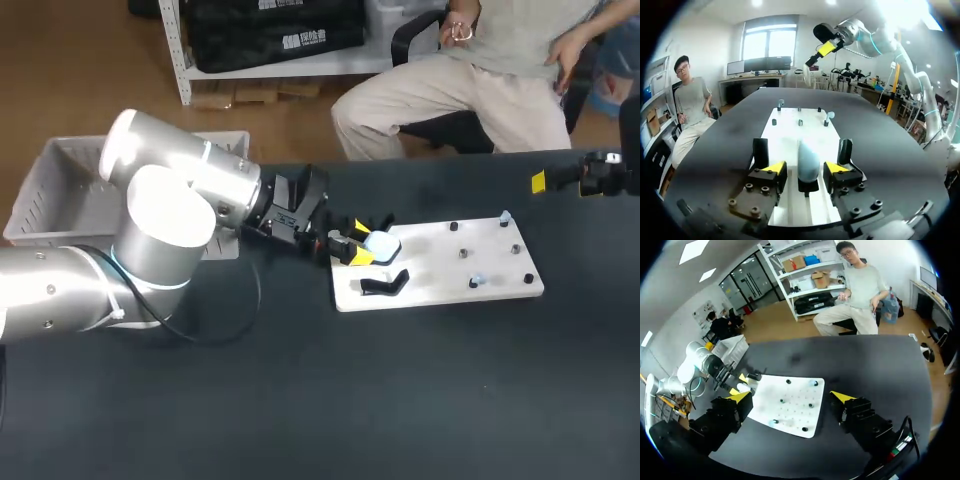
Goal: Pick up each earbud case from the left stands, insert the matching earbuds, close the lid, and place the case in the box.
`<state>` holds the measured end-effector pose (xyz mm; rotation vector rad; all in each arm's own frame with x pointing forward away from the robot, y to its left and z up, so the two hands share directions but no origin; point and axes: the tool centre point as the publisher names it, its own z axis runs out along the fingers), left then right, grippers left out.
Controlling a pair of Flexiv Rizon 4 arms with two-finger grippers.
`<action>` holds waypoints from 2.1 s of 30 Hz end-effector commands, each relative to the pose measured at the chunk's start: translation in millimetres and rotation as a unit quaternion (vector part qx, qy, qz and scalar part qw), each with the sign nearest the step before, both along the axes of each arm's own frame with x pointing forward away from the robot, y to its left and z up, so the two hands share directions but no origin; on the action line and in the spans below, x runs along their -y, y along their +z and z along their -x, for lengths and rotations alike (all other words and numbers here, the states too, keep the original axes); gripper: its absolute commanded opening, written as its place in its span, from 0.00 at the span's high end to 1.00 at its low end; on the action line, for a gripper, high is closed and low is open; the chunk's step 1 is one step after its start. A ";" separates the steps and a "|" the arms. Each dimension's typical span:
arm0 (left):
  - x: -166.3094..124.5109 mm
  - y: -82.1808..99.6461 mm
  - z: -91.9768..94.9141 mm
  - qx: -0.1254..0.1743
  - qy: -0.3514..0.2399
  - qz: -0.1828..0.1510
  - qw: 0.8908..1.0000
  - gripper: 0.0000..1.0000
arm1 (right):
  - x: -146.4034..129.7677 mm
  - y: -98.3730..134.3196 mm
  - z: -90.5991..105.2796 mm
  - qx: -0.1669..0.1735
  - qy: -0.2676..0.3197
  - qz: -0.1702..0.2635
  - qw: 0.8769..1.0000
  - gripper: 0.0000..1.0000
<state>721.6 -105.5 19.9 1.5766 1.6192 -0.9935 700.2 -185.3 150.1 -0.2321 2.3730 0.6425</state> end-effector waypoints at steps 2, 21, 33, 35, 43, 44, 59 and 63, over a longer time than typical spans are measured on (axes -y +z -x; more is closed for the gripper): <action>3.1 -2.6 -4.9 -0.003 -0.006 0.004 1.000 0.55 | 0.7 -0.3 -0.3 0.000 0.001 -0.001 1.000 0.00; 7.8 -4.0 -4.6 -0.007 -0.011 0.008 1.000 0.62 | 0.7 -0.3 -0.3 0.000 0.001 -0.001 1.000 0.00; 6.4 -5.8 0.9 -0.009 -0.008 0.010 1.000 0.67 | 0.7 -0.3 -0.3 0.000 0.001 -0.001 1.000 0.00; 6.1 -5.0 1.8 -0.009 -0.007 0.011 1.000 0.67 | 0.7 -0.3 -0.3 0.000 0.001 -0.001 1.000 0.00; 2.3 3.5 7.6 -0.005 -0.009 0.023 1.000 1.00 | 0.7 -0.3 -0.3 0.000 0.001 -0.001 1.000 0.00; 0.7 7.7 9.1 -0.004 -0.009 0.027 1.000 1.00 | 0.7 -0.3 -0.3 0.000 0.001 -0.001 1.000 0.00; -10.8 91.9 33.9 0.047 0.010 0.155 0.987 1.00 | 0.7 -0.3 -0.3 0.000 0.001 -0.001 1.000 0.00; -10.2 105.3 42.0 0.054 0.016 0.188 0.981 1.00 | 0.7 -0.3 -0.3 0.000 0.001 -0.001 1.000 0.00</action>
